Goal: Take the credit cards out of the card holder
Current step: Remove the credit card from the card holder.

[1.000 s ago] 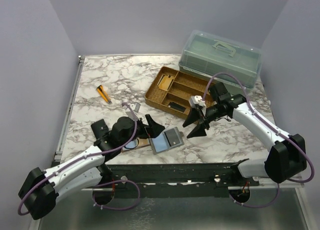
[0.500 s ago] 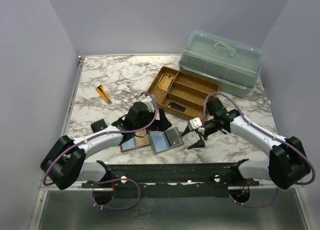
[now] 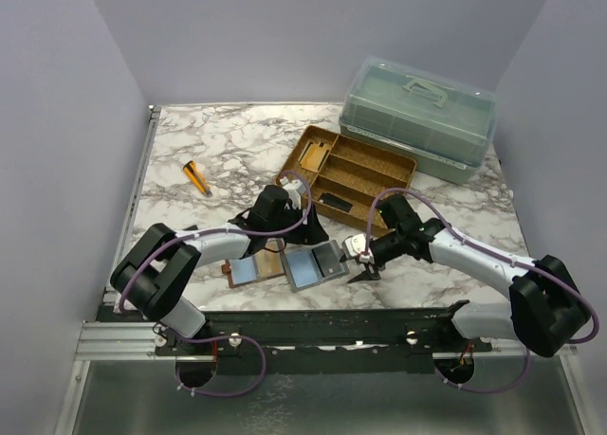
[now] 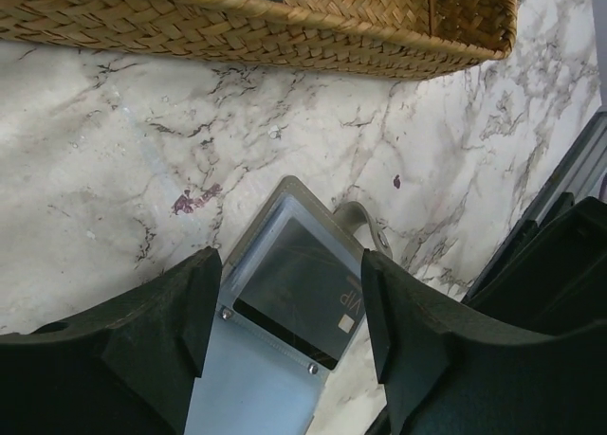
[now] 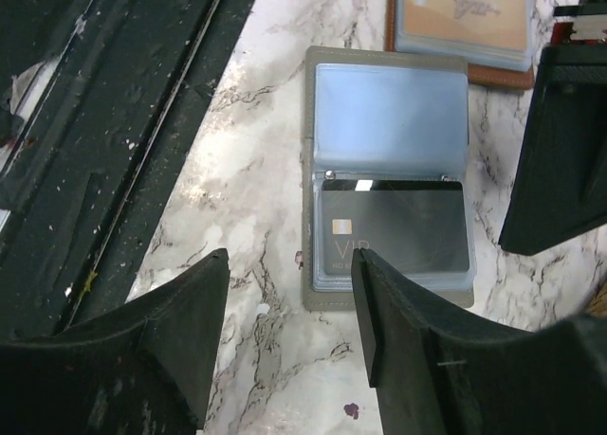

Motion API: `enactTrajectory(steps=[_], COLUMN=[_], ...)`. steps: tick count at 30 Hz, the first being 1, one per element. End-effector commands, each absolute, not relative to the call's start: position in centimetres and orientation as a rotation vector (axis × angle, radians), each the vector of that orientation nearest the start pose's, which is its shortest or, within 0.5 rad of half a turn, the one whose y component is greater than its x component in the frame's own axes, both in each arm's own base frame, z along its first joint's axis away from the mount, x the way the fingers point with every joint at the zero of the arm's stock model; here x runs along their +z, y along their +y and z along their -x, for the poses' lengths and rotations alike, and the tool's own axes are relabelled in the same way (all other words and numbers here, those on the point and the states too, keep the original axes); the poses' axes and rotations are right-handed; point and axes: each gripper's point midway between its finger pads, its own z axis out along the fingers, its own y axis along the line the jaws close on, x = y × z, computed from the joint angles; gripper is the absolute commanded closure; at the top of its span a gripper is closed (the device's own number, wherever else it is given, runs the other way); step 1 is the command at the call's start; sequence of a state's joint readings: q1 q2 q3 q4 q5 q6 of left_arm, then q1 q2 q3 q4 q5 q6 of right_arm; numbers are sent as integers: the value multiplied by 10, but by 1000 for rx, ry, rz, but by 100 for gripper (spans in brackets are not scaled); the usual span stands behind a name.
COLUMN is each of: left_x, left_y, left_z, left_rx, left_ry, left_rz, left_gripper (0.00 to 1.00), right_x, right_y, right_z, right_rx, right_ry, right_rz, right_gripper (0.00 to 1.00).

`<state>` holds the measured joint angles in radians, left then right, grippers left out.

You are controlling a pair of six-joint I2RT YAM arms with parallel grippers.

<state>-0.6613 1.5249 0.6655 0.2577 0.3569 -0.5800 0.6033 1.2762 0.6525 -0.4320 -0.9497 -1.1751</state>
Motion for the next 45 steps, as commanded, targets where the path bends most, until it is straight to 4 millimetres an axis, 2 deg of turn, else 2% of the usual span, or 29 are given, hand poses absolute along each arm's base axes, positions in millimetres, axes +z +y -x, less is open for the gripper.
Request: enactTrajectory(steps=[1, 4, 6, 10, 14, 17, 21, 28, 33, 37, 42, 45], left_x=[81, 84, 87, 105, 111, 103, 104, 114, 105, 105, 105, 96], left_y=[-310, -306, -299, -282, -272, -265, -265, -267, -267, -273, -280, -281], left_z=[-257, -256, -257, -248, -227, -209, -198, -197, -196, -200, -205, -208], left_rx=[-1153, -1149, -1122, -1132, -1224, -1290, -1357, -1420, -1449, -1469, -1473, -1448], left_ry=[2274, 2262, 2247, 2208, 2214, 2255, 2256, 2187, 2171, 2154, 2143, 2160], left_rz=[-331, -310, -272, -121, 34, 151, 214, 219, 255, 282, 315, 346], left_gripper=[35, 35, 35, 35, 36, 37, 41, 49, 51, 52, 52, 52], right_x=[88, 97, 107, 126, 118, 111, 106, 88, 71, 60, 53, 47], right_y=[255, 262, 269, 279, 285, 288, 292, 287, 277, 270, 277, 279], right_z=[-157, -149, -152, -174, -187, -196, -206, -218, -214, -218, -218, -223], right_rx=[967, 1109, 1211, 1350, 1378, 1389, 1396, 1317, 1251, 1122, 1050, 1024], right_ry=[1293, 1366, 1458, 1662, 1817, 1938, 2043, 2308, 2500, 2509, 2511, 2542], right_rz=[1862, 1805, 1724, 1521, 1426, 1350, 1297, 1209, 1111, 1115, 1124, 1098], right_gripper=[41, 41, 41, 41, 39, 37, 36, 38, 39, 39, 38, 38])
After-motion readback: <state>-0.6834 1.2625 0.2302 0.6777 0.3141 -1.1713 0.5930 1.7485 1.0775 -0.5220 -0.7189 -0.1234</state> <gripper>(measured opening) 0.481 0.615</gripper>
